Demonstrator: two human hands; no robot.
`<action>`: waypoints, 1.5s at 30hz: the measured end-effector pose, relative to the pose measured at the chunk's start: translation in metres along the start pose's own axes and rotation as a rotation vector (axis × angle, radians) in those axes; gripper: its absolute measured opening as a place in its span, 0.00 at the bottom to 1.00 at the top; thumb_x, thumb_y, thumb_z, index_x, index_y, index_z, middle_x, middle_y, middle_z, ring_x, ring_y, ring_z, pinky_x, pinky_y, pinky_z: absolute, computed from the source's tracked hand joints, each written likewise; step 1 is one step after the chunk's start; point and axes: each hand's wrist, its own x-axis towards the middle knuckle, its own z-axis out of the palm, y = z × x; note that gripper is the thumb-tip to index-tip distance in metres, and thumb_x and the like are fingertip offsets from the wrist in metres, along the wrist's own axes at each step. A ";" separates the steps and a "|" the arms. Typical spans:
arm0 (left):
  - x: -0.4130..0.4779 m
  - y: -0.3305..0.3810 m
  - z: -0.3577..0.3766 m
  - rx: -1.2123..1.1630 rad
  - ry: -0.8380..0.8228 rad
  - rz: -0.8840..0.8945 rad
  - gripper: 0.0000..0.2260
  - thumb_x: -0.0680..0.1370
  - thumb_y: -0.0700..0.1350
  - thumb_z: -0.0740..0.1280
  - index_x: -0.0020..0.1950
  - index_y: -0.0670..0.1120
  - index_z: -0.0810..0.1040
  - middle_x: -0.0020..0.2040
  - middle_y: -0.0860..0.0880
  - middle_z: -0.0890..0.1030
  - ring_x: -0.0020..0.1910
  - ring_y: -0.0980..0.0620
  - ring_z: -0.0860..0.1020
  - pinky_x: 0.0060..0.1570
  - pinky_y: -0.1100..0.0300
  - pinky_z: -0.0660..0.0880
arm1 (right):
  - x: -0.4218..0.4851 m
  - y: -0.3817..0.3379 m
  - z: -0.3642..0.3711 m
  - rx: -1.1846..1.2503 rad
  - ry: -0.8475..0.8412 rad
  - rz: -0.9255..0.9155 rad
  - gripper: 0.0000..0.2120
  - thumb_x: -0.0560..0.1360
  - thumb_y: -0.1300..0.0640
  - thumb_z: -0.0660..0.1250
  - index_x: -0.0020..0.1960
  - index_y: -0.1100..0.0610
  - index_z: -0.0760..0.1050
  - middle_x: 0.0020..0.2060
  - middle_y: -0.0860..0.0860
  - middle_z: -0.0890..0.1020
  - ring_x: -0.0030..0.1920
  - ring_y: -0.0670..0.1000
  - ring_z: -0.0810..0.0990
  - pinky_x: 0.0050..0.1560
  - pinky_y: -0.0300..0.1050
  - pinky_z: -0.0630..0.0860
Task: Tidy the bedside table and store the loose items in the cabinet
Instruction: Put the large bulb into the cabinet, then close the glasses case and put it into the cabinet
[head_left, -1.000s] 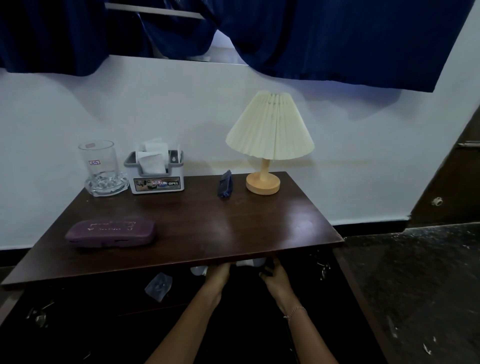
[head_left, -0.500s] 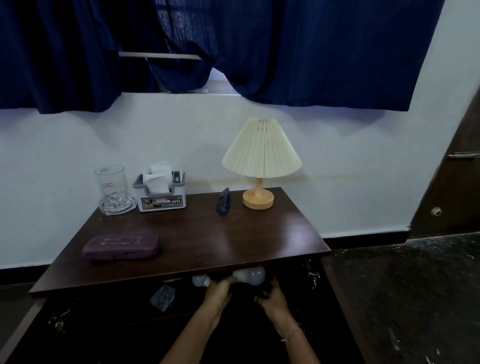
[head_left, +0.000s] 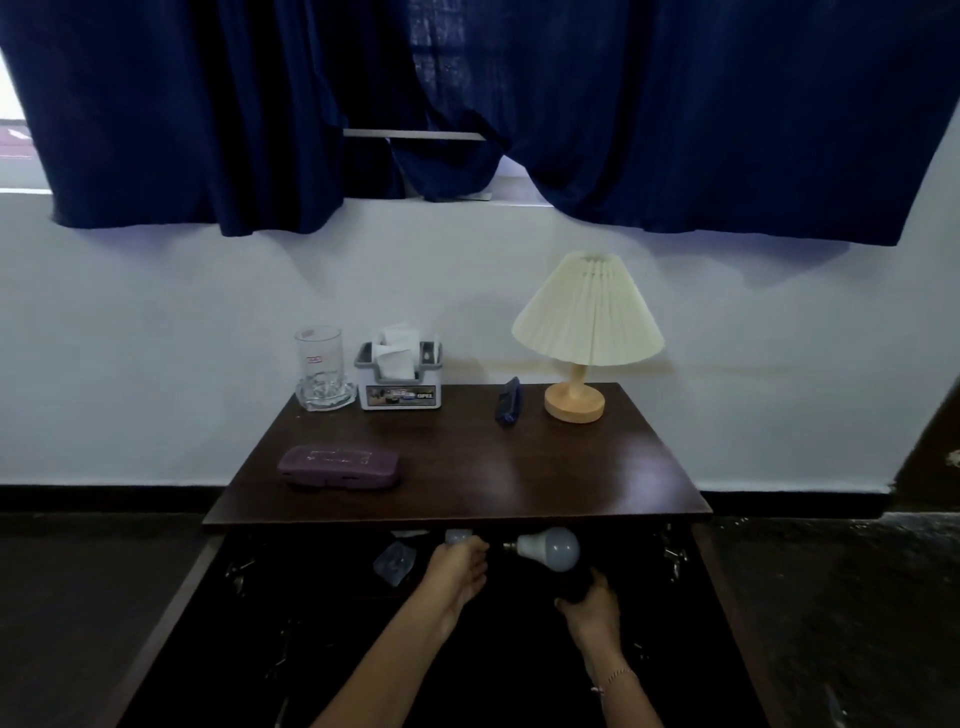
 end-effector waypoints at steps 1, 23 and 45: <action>-0.003 0.004 -0.003 -0.007 0.007 -0.007 0.16 0.78 0.36 0.60 0.65 0.34 0.70 0.63 0.36 0.74 0.66 0.41 0.71 0.64 0.55 0.67 | -0.004 -0.002 -0.001 -0.026 0.024 0.019 0.31 0.68 0.70 0.70 0.68 0.68 0.64 0.62 0.66 0.74 0.62 0.63 0.75 0.62 0.53 0.72; -0.031 0.122 -0.132 0.643 0.634 0.734 0.13 0.73 0.36 0.65 0.57 0.42 0.80 0.55 0.42 0.82 0.54 0.44 0.80 0.59 0.56 0.73 | -0.092 -0.148 0.048 -0.102 0.263 -0.860 0.07 0.73 0.65 0.64 0.46 0.54 0.74 0.45 0.48 0.73 0.48 0.48 0.71 0.47 0.36 0.68; 0.029 0.098 -0.131 0.765 0.196 0.716 0.26 0.63 0.45 0.79 0.60 0.47 0.79 0.56 0.46 0.81 0.56 0.50 0.78 0.58 0.63 0.71 | -0.008 -0.175 0.079 -0.982 -0.023 -1.146 0.27 0.75 0.43 0.60 0.70 0.53 0.63 0.63 0.52 0.72 0.63 0.56 0.68 0.65 0.54 0.64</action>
